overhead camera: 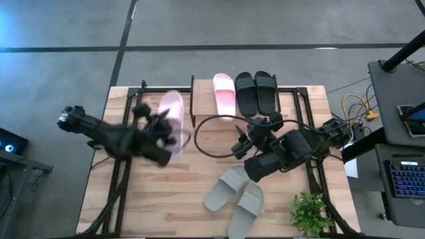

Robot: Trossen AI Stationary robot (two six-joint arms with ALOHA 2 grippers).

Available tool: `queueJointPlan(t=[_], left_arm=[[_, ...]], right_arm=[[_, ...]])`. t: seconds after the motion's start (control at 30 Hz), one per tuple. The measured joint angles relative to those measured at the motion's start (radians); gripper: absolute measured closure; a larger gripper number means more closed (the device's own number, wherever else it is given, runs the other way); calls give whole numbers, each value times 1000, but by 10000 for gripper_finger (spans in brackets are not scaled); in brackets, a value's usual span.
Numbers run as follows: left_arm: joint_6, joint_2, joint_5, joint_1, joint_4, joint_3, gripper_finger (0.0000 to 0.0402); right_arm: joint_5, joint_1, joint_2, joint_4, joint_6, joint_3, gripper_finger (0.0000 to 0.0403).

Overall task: Pick and place slides into the shelf
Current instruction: Put the left pink slide on the shelf

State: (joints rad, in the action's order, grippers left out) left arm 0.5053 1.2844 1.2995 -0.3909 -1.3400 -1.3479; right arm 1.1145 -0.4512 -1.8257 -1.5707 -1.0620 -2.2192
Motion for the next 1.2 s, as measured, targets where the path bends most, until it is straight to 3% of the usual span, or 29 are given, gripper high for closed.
queueJointPlan(t=[0.1, 0.17, 0.2, 0.3, 0.53, 0.63, 0.73, 0.87, 1.2], left_arm=[[-480, -48, -56, 151, 413, 28, 401], [-808, -70, -291, 244, 742, 70, 401], [-902, -73, -369, 285, 893, 95, 401], [-1098, -46, -367, 400, 1142, 131, 401], [-1069, 48, -511, 614, 1130, 130, 401], [-1032, 120, -624, 672, 1127, 132, 401], [-1046, 194, -611, 697, 1147, 126, 402], [-1038, 275, -693, 737, 1139, 119, 402], [-1037, 360, -667, 790, 1135, 19, 402]], right_arm=[[25, 13, 0, 0, -28, 0, 207], [31, 25, 0, 0, -43, 2, 207], [31, 34, -1, 0, -54, 2, 207], [32, 50, -2, 0, -90, 3, 207], [31, 77, 0, 0, -75, 11, 207], [30, 94, 0, 0, -56, 11, 207], [4, 110, 1, 0, -33, 12, 207], [-36, 119, 1, 0, -3, 13, 207], [-45, 127, 1, 0, -11, 14, 207]])
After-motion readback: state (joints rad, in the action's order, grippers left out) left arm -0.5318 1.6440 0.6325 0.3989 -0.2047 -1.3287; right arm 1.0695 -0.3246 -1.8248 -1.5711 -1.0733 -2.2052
